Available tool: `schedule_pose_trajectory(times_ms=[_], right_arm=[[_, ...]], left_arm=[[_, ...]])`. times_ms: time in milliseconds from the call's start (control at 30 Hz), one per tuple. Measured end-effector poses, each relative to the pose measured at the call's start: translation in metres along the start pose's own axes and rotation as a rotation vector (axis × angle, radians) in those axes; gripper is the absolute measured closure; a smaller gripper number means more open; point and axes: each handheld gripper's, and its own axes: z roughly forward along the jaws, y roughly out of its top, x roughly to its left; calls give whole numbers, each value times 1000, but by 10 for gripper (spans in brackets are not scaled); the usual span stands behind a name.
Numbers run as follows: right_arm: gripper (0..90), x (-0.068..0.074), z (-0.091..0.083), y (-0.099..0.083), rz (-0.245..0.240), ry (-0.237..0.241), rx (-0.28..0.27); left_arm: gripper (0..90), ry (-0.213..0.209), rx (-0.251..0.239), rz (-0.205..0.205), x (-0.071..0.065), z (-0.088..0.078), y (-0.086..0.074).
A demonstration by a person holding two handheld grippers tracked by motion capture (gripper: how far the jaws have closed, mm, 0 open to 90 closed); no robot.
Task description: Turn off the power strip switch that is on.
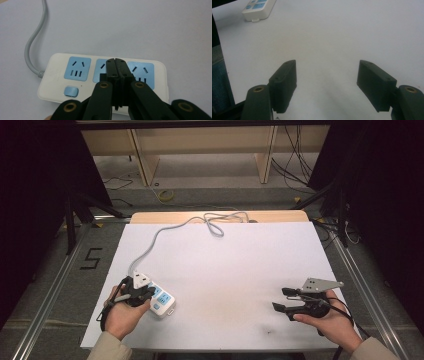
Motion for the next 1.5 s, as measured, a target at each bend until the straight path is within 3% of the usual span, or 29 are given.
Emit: schedule_pose_trajectory(times_ms=[567, 900, 1500], right_arm=[[325, 0, 0, 0, -5, 0, 6], [325, 0, 0, 0, -4, 1, 8], [325, 0, 0, 0, -6, 1, 7]], left_arm=[[900, 18, 44, -2, 9, 4, -6], [900, -1, 97, 11, 10, 12, -9], [900, -2, 125, 28, 9, 15, -10]])
